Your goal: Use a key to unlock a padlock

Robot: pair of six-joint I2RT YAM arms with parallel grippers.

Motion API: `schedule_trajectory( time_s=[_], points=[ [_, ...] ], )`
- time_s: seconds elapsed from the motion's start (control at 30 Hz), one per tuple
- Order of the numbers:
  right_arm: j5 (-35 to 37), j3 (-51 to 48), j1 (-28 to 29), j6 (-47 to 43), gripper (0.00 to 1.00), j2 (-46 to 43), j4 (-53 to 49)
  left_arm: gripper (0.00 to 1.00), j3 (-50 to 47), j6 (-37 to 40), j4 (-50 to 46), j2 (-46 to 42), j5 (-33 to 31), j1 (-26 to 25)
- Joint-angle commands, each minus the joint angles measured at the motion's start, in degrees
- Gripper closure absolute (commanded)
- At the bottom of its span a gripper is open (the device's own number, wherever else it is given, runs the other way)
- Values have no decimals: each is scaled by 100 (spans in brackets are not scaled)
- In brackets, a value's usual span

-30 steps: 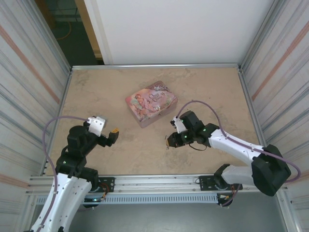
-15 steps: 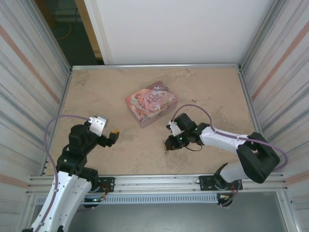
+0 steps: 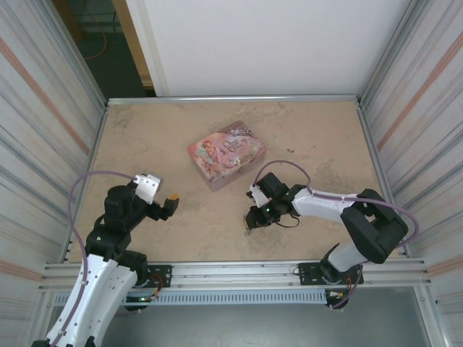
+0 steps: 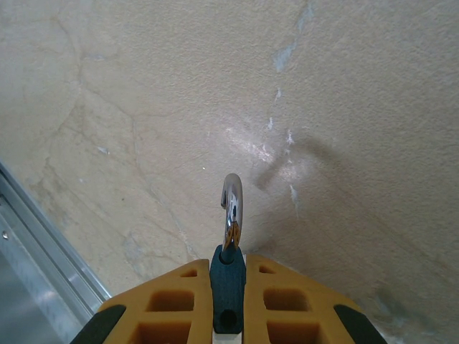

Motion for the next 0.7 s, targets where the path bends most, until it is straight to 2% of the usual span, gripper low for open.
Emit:
schedule_trajectory(
  time_s=[0.0,0.3,0.67],
  points=[
    [-112,122,39,-100,100,91,39,1,108,119,-52,19,-43,29],
    [-3,167,37,-137,99,242,-80,1,109,117,-53,21,-45,24],
    [124,263,42,-150,92,244,-180,1,100,128,-53,44,-50,29]
  ],
)
